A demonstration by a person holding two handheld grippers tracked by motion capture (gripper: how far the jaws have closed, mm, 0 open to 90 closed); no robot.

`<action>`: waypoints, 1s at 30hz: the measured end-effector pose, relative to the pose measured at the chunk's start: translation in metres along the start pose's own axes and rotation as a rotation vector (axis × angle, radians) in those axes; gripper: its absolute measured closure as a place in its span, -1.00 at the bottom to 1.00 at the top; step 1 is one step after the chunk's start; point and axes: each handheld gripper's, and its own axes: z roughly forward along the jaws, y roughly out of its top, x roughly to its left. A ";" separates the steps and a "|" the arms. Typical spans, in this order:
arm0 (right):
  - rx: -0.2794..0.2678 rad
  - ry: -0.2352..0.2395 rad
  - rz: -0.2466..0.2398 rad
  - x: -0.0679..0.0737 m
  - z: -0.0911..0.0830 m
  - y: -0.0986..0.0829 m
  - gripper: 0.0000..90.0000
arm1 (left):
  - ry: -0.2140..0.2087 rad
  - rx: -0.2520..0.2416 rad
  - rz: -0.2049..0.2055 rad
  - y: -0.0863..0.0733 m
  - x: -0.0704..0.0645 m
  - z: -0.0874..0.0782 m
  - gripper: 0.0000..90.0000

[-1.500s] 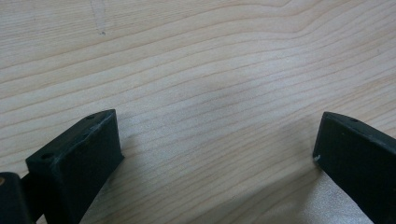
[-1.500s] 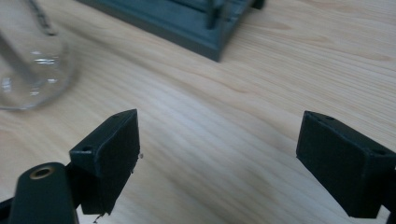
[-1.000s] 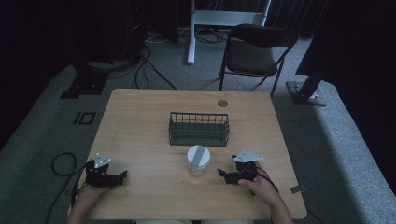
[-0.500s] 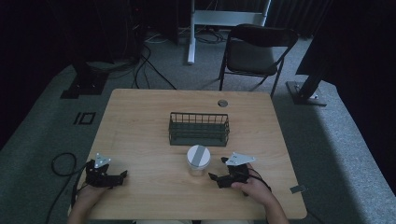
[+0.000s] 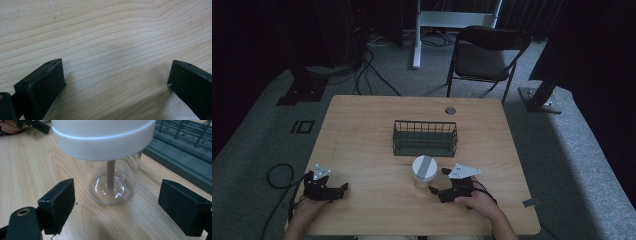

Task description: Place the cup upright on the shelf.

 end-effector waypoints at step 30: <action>-0.047 0.010 -0.007 0.010 0.030 0.011 -0.74 | 0.000 0.000 0.000 0.000 0.000 0.000 -0.97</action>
